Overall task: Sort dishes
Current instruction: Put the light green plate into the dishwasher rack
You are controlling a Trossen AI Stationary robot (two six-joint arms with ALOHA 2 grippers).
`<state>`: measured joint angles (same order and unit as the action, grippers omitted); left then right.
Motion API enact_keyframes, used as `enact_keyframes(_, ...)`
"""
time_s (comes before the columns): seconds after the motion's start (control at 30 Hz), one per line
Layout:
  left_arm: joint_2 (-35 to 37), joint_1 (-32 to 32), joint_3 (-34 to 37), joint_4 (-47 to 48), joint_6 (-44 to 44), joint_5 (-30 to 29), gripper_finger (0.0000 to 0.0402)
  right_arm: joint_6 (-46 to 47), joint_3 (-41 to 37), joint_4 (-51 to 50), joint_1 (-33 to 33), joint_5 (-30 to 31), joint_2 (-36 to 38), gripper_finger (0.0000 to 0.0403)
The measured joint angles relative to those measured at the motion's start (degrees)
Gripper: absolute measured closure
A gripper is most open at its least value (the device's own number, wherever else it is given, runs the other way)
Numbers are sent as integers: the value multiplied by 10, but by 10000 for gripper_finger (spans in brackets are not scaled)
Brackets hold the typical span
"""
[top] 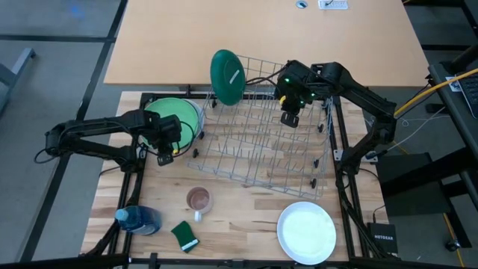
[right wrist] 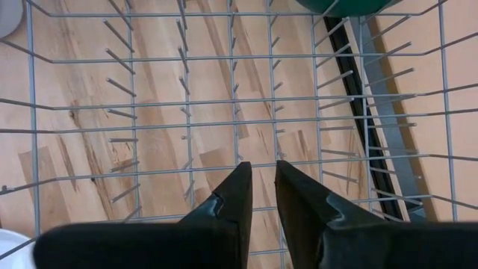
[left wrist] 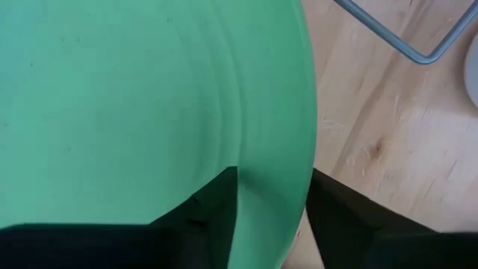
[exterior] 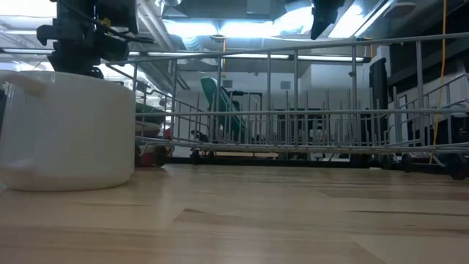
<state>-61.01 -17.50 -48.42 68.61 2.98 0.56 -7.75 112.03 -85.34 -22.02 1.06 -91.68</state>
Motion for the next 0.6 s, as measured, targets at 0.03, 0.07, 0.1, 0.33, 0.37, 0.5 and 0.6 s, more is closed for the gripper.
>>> enact_keyframes(0.03, 0, 0, 0, 0, 0, 0, 279, 0, 0, 0, 0, 0, 0, 338)
enact_keyframes(0.07, 0, 0, 0, 1, 0, 0, 291, 0, 0, 0, 0, 0, 0, 338)
enact_keyframes(0.1, 0, 0, 0, 4, 0, 0, 302, 0, 0, 0, 0, 0, 0, 338)
enact_keyframes(0.33, 3, 0, -2, 25, 21, -8, 382, 0, 0, 0, 0, 0, 0, 338)
enact_keyframes(0.37, 4, 0, -2, 30, 26, -8, 389, 0, 0, 0, 0, 0, 0, 338)
enact_keyframes(0.5, 10, 0, -18, 50, 39, -4, 391, 0, 0, 0, 0, 0, 0, 338)
enact_keyframes(0.6, 10, 0, -42, 61, 39, -1, 392, 0, 0, 0, 0, 0, 0, 338)
